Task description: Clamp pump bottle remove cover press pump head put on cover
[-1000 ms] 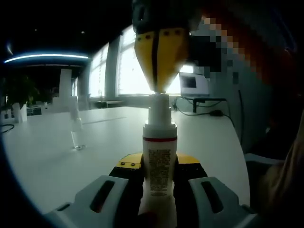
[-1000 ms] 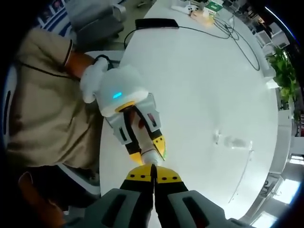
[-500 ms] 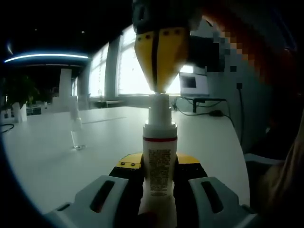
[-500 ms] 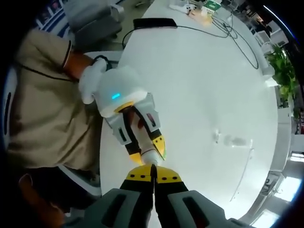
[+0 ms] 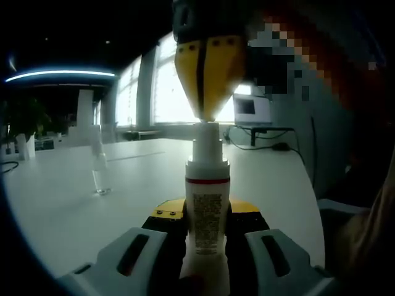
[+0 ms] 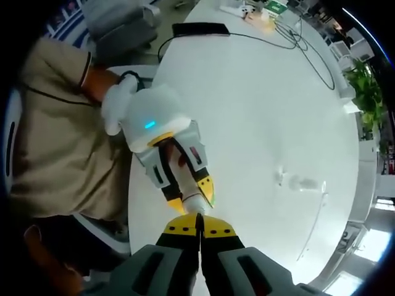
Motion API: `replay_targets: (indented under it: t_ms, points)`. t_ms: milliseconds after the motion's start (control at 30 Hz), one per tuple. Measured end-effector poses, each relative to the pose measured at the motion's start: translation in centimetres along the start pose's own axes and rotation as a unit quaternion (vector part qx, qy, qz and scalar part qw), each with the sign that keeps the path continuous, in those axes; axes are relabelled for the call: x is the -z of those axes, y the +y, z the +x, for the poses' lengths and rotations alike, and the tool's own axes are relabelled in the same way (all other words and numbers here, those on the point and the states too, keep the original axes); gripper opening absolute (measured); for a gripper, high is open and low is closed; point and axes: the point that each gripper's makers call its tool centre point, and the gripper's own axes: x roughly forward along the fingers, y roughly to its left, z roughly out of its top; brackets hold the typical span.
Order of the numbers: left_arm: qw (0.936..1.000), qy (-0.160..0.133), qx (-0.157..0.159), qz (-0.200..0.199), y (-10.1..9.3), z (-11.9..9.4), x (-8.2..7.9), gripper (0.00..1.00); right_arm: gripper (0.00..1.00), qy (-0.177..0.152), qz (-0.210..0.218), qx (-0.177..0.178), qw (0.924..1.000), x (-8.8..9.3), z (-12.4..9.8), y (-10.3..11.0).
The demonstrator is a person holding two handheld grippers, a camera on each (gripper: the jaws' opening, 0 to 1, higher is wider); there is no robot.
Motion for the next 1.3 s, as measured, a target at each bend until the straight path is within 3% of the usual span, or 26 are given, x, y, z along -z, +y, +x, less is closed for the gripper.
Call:
replay_targets:
  t_ms: [1300]
  points:
    - [1.0, 0.0, -0.002, 0.002, -0.01, -0.03, 0.0, 0.14, 0.0, 0.005, 0.009, -0.011, 0.9999, -0.03, 0.65, 0.31]
